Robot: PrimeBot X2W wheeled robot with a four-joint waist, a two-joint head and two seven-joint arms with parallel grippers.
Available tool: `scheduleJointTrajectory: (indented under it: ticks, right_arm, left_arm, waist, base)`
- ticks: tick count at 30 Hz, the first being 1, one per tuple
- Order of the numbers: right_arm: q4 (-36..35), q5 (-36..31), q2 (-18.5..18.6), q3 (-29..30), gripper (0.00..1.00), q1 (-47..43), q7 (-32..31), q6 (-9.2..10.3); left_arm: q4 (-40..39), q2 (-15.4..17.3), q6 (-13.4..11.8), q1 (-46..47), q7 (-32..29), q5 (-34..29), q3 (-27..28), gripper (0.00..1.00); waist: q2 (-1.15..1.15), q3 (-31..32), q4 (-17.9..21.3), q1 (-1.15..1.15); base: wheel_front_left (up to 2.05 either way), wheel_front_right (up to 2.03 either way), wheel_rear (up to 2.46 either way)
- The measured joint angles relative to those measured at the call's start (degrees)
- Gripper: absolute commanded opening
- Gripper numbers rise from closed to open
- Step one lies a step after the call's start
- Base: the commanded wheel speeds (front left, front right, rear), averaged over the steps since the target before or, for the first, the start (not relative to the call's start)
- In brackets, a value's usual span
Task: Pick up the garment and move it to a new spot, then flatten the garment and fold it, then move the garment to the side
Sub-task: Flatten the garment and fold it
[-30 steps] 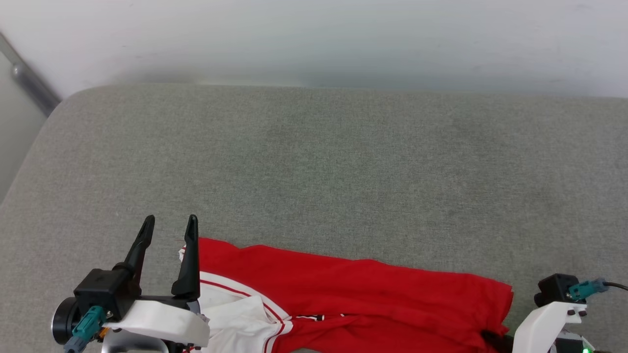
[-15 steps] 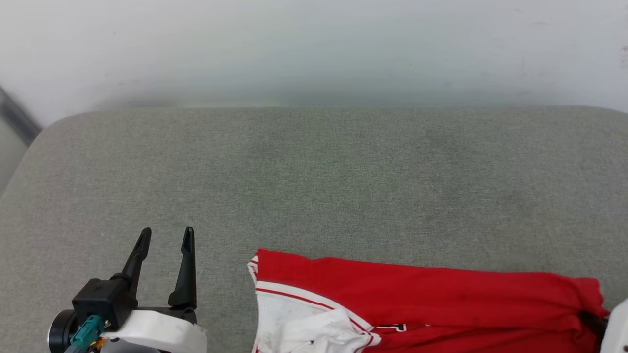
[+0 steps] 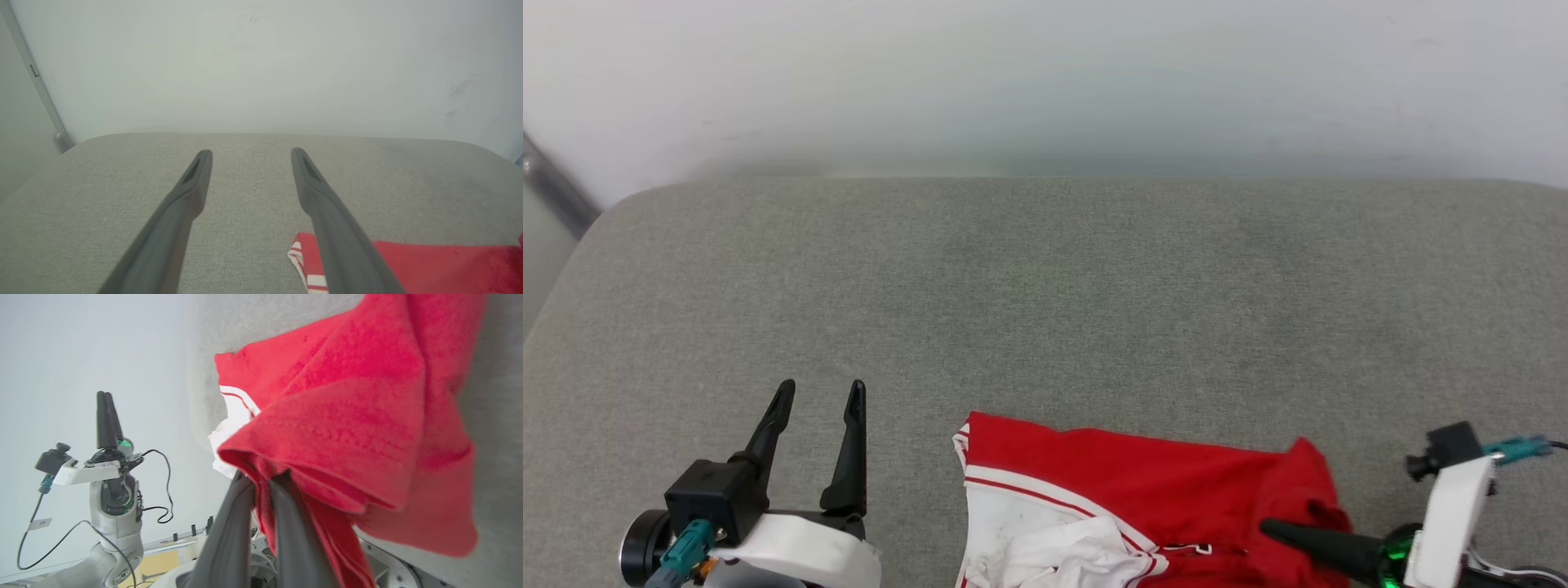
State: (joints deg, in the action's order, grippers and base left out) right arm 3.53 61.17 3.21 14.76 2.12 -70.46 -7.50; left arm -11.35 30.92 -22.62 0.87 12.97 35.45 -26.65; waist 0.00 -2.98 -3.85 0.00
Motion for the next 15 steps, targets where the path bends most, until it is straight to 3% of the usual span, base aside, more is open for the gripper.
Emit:
scheduleJointTrajectory:
  ticks: [3,6,15]
  right_arm:
    - [2.6,9.3,-0.2,-7.0,0.00,1.0,2.6,0.01]
    - [4.2,13.4,-0.2,-14.3,0.00,2.7,6.2,0.01]
    - [10.6,17.1,-0.3,-32.0,0.00,10.6,16.7,0.01]
  left_arm:
    - [0.1,-0.1,0.4,1.3,-0.3,0.0,-0.4,1.00]
    - [0.3,-0.6,0.8,2.5,-0.5,-0.4,-0.9,1.00]
    - [1.1,-1.7,1.5,5.0,-0.3,-0.6,-1.4,1.00]
  waist:
    - [0.00,-0.5,-1.0,0.00]
    - [0.00,-1.1,-2.1,0.00]
    - [0.00,-4.3,-4.8,0.00]
  base:
    - [0.00,0.00,0.00]
    - [0.00,0.00,0.00]
    - [0.00,0.00,0.00]
